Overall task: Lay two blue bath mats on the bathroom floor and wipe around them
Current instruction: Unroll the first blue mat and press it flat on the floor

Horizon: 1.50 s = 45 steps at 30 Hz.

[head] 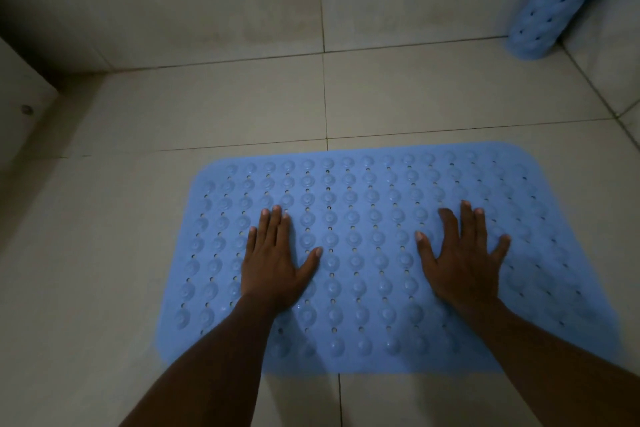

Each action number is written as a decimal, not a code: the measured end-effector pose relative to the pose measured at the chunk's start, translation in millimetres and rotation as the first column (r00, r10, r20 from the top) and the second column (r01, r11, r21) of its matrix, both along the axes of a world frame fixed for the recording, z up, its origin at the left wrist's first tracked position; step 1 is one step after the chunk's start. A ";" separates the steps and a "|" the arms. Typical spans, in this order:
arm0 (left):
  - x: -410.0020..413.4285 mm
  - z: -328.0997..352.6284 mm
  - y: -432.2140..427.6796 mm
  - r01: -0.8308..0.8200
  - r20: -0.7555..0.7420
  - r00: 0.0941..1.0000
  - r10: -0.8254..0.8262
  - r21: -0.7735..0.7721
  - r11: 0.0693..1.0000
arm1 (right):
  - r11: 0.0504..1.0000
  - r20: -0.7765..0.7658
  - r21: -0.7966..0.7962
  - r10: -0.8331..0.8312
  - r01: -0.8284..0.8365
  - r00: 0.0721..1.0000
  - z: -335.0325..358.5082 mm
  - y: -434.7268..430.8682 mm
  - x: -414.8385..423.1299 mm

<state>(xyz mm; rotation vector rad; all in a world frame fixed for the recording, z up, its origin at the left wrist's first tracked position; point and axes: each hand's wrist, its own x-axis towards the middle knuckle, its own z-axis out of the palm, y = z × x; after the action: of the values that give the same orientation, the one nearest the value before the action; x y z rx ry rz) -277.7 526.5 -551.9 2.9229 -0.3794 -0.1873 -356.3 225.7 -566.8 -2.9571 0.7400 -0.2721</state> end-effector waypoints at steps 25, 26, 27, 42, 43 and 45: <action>3.4 2.5 -3.8 -0.033 0.000 0.999 0.033 0.019 0.999 | 0.999 -0.087 0.011 0.031 -0.031 0.996 2.4 -6.2 9.0; 7.3 5.5 -5.6 -0.036 0.037 0.999 0.035 0.009 0.999 | 0.999 -0.071 0.001 0.044 -0.044 0.997 4.9 -9.6 11.5; 12.8 9.4 -9.1 -0.032 0.095 0.995 0.032 -0.001 0.999 | 0.998 -0.048 -0.012 0.069 -0.069 0.996 8.3 -15.2 15.9; 68.1 -1.5 -190.7 0.138 0.065 0.989 -0.136 -0.022 0.990 | 0.998 0.034 -0.056 -0.003 0.005 0.999 0.9 -109.4 96.4; 67.5 -3.7 -191.0 0.120 0.083 0.990 -0.117 -0.031 0.992 | 0.997 0.075 -0.083 0.008 -0.002 0.997 -0.5 -108.9 95.2; 67.2 -3.5 -191.8 0.102 0.084 0.992 -0.098 -0.055 0.993 | 0.994 0.079 -0.109 0.027 -0.018 0.996 1.7 -108.2 94.3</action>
<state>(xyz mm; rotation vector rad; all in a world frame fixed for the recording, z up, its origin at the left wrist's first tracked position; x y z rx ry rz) -210.6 334.7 -555.4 2.8612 -0.5354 -0.0695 -261.9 117.6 -565.2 -3.0318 0.7032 -0.4404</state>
